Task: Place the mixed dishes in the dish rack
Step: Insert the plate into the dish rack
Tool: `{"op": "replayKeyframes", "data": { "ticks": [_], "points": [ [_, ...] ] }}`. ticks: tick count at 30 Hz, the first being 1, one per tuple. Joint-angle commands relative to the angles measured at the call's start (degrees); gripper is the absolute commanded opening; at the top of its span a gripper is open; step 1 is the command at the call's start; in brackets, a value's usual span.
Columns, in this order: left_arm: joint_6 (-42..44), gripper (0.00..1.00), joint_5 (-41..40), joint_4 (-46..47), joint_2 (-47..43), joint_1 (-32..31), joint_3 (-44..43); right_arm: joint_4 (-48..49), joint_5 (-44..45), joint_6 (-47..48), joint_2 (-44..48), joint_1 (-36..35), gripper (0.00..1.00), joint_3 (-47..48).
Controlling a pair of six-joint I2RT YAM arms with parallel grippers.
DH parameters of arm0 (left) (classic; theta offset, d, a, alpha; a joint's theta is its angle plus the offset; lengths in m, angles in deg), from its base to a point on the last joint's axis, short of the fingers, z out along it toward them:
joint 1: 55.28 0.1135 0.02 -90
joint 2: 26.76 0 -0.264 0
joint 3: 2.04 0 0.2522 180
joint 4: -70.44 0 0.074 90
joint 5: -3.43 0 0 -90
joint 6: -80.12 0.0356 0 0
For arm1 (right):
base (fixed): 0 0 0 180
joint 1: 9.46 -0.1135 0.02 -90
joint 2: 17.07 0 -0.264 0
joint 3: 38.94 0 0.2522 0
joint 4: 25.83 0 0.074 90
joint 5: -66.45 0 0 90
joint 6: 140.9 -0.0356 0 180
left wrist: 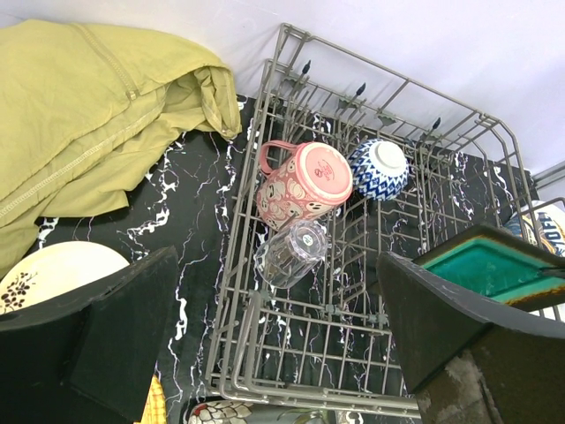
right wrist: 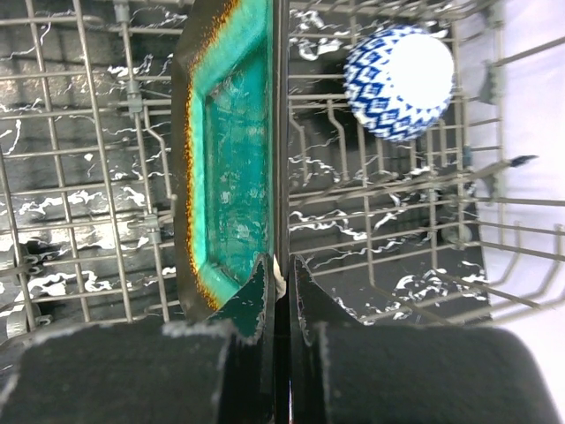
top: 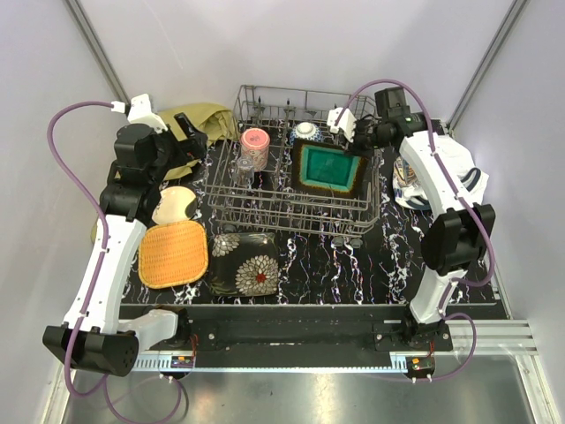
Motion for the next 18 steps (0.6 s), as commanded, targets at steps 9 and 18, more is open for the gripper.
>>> {"op": "replayKeyframes", "data": {
  "ticks": [9,18],
  "points": [
    [1.7,0.99,1.2,2.8,-1.5,0.9,1.0,4.1,2.7,0.3,0.8,-2.5,0.00,3.8],
    [0.9,0.99,1.2,2.7,-1.2,0.9,0.8,9.3,1.3,-2.0,2.8,-2.5,0.00,-0.8]
  ]
}}
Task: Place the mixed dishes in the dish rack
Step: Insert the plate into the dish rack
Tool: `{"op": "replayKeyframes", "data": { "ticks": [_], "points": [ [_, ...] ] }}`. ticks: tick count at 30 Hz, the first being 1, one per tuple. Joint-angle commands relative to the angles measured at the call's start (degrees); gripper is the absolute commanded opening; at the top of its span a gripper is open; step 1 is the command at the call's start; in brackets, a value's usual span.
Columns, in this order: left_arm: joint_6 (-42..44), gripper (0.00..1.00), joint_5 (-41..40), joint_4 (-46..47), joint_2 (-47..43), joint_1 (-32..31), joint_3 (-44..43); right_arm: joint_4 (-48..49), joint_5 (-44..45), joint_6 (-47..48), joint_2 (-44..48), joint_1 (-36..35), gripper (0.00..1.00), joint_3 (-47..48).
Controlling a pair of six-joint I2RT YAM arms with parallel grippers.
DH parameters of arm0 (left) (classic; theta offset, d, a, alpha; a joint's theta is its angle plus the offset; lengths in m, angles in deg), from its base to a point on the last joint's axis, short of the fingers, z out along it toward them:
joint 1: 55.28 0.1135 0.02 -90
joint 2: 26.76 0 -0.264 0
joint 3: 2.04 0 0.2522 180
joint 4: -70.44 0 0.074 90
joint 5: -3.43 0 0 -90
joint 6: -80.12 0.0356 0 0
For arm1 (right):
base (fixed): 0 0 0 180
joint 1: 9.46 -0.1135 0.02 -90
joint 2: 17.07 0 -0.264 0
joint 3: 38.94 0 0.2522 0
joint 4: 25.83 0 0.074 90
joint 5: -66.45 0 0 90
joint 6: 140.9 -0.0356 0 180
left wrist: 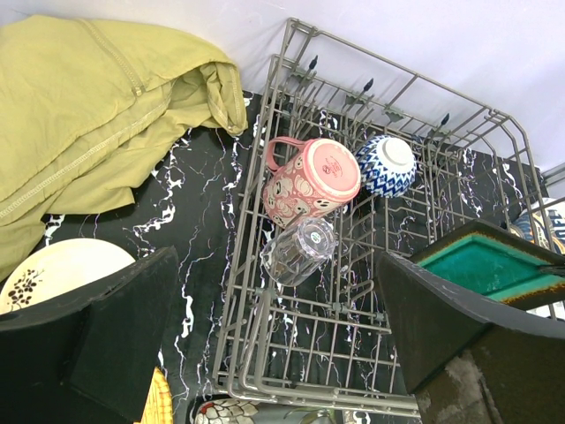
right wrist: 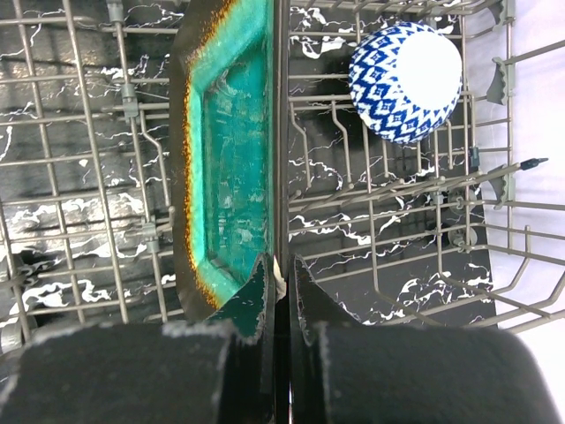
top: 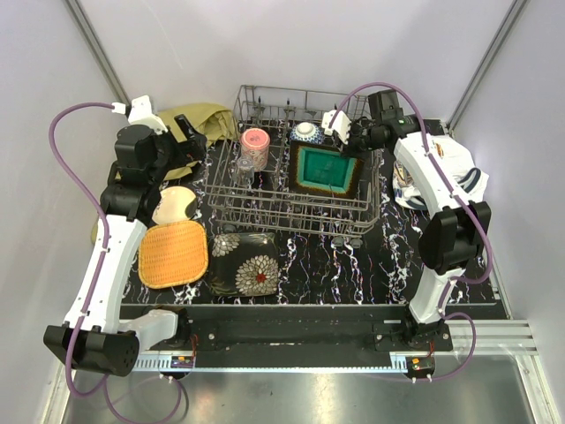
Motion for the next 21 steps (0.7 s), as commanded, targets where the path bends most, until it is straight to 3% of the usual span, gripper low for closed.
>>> {"op": "replayKeyframes", "data": {
  "ticks": [1,21],
  "points": [
    [0.1,0.99,0.9,2.6,-1.1,0.3,0.1,7.6,-1.0,-0.8,4.2,-0.6,0.00,0.1],
    [-1.4,0.99,0.4,5.7,2.0,0.3,-0.1,13.6,-0.7,-1.1,7.8,0.0,0.00,-3.3]
  ]
}}
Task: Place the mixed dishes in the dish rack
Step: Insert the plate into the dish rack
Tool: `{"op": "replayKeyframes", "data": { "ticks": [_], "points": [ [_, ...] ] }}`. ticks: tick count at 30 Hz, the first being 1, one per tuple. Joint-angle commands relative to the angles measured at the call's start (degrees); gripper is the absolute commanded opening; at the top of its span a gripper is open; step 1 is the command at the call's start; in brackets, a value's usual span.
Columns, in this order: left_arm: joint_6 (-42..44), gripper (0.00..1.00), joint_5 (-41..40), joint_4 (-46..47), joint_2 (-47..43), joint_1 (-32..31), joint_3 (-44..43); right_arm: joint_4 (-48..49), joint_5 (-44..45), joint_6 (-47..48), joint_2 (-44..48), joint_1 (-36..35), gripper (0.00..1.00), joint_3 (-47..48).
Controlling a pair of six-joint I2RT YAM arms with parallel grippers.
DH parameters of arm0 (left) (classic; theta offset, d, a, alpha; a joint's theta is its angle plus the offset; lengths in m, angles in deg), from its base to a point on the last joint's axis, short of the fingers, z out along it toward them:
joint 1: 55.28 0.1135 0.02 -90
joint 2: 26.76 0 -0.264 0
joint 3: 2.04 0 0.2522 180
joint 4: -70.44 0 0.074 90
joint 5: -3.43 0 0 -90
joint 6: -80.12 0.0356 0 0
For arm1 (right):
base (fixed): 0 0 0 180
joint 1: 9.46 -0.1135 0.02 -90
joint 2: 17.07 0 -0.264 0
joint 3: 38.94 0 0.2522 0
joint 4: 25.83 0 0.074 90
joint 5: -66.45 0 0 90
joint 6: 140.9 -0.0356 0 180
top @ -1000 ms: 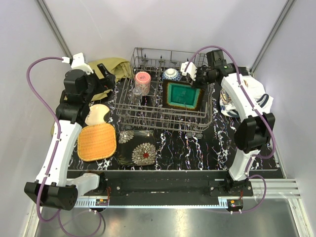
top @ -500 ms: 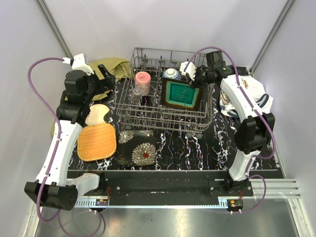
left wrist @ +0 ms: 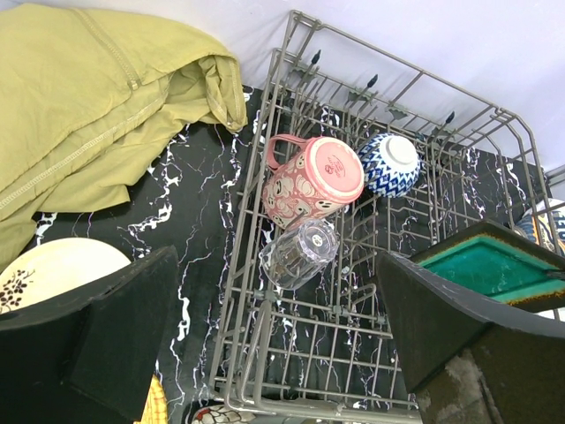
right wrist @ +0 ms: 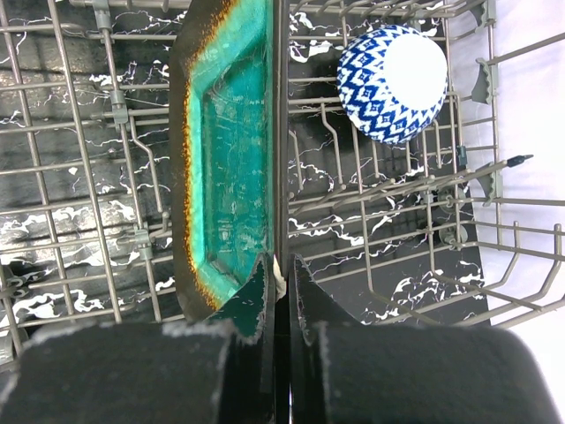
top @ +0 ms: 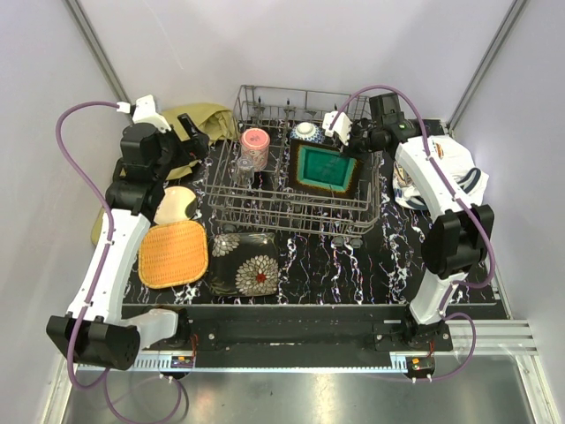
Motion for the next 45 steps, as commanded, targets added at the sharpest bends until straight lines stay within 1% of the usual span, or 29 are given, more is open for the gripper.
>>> {"op": "replayKeyframes", "data": {
  "ticks": [1,8,11,12,16,22,26,28,30,34,36,37,39,40,43,45],
  "points": [
    [-0.8,0.99,0.4,4.0,0.0,0.2,-0.7,9.1,-1.5,0.1,5.8,0.2,0.00,1.1],
    [-1.1,0.99,1.0,4.3,-1.2,0.3,0.1,13.2,-1.8,-2.1,7.4,0.9,0.00,3.6],
    [-0.9,0.99,1.0,4.0,-1.6,0.3,-0.1,16.5,-1.4,-3.2,7.8,1.1,0.00,4.9],
    [-0.9,0.99,2.5,4.0,-1.7,0.3,-0.1,17.0,-1.4,-3.5,7.6,1.1,0.00,5.6],
    [-0.6,0.99,3.4,3.3,-2.3,0.3,-0.2,18.1,-0.7,-4.3,7.3,1.4,0.00,7.8],
    [-0.2,0.99,3.8,2.6,-3.3,0.4,-0.1,20.7,-3.1,-6.2,7.6,2.6,0.00,11.2],
    [-0.2,0.99,3.8,2.7,-3.7,0.4,0.2,21.5,-3.4,-7.3,6.3,3.1,0.00,15.5],
    [-0.3,0.99,3.9,2.9,-4.0,0.3,0.3,21.9,-5.0,-8.6,5.4,3.7,0.00,17.4],
    [-0.5,0.99,4.1,3.0,-4.2,0.3,0.4,21.9,-7.5,-9.8,3.3,4.5,0.00,21.2],
    [-0.8,0.99,4.4,3.1,-4.3,0.3,0.1,21.9,-9.7,-12.2,-2.6,4.7,0.00,28.5],
    [-0.8,0.99,4.6,3.1,-4.3,0.4,0.0,21.9,-11.1,-13.6,-5.2,4.7,0.00,33.7],
    [-0.7,0.99,4.7,3.0,-4.4,0.4,0.0,21.9,-11.8,-14.2,-8.0,4.7,0.00,37.8],
    [-0.6,0.99,4.7,3.1,-4.4,0.4,0.0,22.0,-13.6,-15.8,-10.9,4.7,0.00,41.6],
    [-0.4,0.99,4.7,3.0,-4.4,0.4,0.0,22.1,-14.1,-16.4,-13.6,4.8,0.00,45.1],
    [-0.3,0.99,4.9,3.0,-4.1,0.4,0.0,24.2,-15.9,-19.1,-17.4,4.7,0.00,48.9],
    [-0.3,0.99,4.9,3.0,-3.7,0.4,-0.1,26.5,-17.6,-21.9,-18.8,4.7,0.00,49.6]
  ]
}}
